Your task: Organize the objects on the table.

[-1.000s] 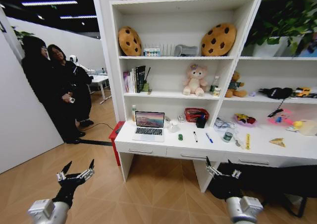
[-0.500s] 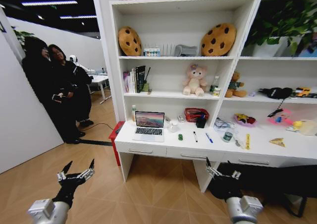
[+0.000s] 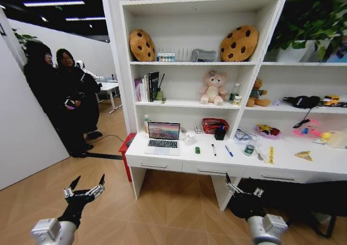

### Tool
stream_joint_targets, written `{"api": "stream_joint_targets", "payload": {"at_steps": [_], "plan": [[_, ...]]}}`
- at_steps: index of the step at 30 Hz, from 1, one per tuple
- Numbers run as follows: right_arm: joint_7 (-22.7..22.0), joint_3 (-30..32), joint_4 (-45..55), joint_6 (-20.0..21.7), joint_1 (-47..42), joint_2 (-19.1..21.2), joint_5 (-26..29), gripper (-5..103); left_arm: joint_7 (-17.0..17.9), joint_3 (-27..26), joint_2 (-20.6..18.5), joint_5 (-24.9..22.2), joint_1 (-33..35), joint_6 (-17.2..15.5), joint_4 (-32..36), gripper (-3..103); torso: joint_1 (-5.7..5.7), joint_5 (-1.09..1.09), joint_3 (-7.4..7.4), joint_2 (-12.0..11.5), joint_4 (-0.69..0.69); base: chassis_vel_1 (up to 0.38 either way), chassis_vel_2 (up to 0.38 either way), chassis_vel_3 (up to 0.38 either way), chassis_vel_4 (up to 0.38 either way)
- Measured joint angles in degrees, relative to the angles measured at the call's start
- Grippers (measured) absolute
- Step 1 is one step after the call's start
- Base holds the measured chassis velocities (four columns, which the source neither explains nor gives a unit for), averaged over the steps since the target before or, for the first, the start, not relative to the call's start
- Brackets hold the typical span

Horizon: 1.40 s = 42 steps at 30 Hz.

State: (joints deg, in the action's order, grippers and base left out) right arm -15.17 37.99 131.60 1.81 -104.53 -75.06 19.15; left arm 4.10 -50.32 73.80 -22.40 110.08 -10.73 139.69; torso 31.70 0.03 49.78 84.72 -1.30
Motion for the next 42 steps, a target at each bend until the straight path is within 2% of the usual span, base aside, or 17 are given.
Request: {"api": "stream_joint_targets", "payload": {"at_steps": [16, 18, 21, 23, 26, 39, 40, 42], "plan": [[0.13, -0.70, -0.06, -1.49, -0.04, 0.20, -0.33, 100, -0.31, -0.01, -0.48, 0.61, 0.18, 0.02, -0.17, 99, 0.04, -0.03, 0.01, -0.02, -0.01, -0.187, 0.197, 0.198, -0.189], [-0.11, -0.86, -0.16, -1.40, 0.05, 0.19, -0.29, 100, -0.32, -0.02, -0.64, 0.61, 0.11, 0.02, -0.23, 99, 0.04, 0.03, 0.01, -0.02, 0.00, -0.296, 0.288, 0.286, -0.272], [-0.19, -0.90, -0.35, -1.39, 0.09, 0.14, -0.26, 100, -0.32, -0.03, -0.97, 0.58, -0.02, 0.02, -0.36, 99, 0.04, -0.03, 0.01, -0.02, -0.01, -0.302, 0.292, 0.307, -0.297], [-0.19, -0.88, -0.50, -1.41, 0.29, 0.23, -0.21, 100, -0.33, -0.06, -1.21, 0.55, -0.08, 0.02, -0.52, 99, 0.06, 0.04, 0.02, -0.03, 0.01, -0.294, 0.286, 0.291, -0.309], [-0.19, -0.85, -0.70, -1.46, 0.44, 0.27, -0.19, 100, -0.35, -0.07, -1.37, 0.51, -0.12, 0.02, -0.70, 99, 0.05, -0.04, 0.01, -0.02, -0.01, -0.307, 0.288, 0.303, -0.291], [-0.16, -0.48, -1.38, -1.73, 1.17, 0.63, 0.35, 100, -0.44, 0.15, -2.40, 0.39, -0.64, -0.10, -1.43, 99, 0.01, -0.02, 0.00, 0.00, -0.01, -0.282, 0.280, 0.280, -0.282], [-0.12, -0.41, -1.43, -2.76, 1.26, 0.71, 0.49, 100, -0.45, 0.16, -2.57, 0.35, -0.72, -0.14, -1.58, 99, 0.00, 0.03, 0.00, 0.00, 0.00, -0.349, 0.331, 0.332, -0.340], [0.14, -0.33, -1.15, -4.78, 0.69, 0.73, -0.69, 100, -0.95, -0.06, -3.18, 0.04, -0.64, -0.13, -1.64, 99, 0.03, -0.04, 0.00, 0.00, -0.01, -0.342, 0.350, 0.317, -0.345]]}}
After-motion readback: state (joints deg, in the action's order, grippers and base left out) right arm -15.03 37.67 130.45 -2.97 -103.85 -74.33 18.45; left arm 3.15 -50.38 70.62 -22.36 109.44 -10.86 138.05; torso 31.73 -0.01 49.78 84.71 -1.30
